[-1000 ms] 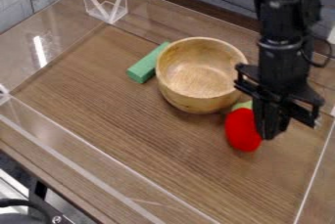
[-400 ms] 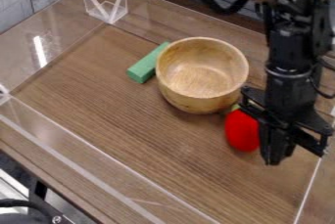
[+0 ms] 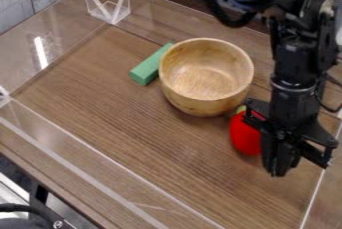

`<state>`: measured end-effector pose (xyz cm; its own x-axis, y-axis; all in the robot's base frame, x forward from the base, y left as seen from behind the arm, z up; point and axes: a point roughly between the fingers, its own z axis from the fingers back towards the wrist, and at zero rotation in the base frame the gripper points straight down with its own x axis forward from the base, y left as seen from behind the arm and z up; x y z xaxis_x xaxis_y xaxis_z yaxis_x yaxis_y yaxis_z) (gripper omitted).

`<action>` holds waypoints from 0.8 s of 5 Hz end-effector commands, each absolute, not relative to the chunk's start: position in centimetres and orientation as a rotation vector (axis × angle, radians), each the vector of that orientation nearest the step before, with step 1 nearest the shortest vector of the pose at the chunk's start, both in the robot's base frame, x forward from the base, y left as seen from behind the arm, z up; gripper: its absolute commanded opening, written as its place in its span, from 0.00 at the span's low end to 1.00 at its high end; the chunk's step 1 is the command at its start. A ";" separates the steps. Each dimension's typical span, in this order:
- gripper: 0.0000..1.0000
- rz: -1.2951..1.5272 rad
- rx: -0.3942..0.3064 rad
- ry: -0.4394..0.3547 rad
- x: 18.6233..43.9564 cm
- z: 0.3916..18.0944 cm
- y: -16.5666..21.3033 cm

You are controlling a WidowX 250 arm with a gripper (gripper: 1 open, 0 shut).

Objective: Move the red object to the right side of the table

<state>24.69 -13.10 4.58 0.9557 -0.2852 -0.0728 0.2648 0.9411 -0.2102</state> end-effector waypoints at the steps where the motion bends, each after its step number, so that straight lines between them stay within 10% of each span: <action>1: 1.00 -0.287 -0.186 0.085 24.9 6.1 -13.2; 2: 0.00 -0.302 -0.149 0.105 25.0 7.0 -13.3; 3: 0.00 -0.232 -0.132 0.103 25.3 6.2 -13.4; 4: 1.00 -0.278 -0.134 0.098 24.8 6.9 -14.1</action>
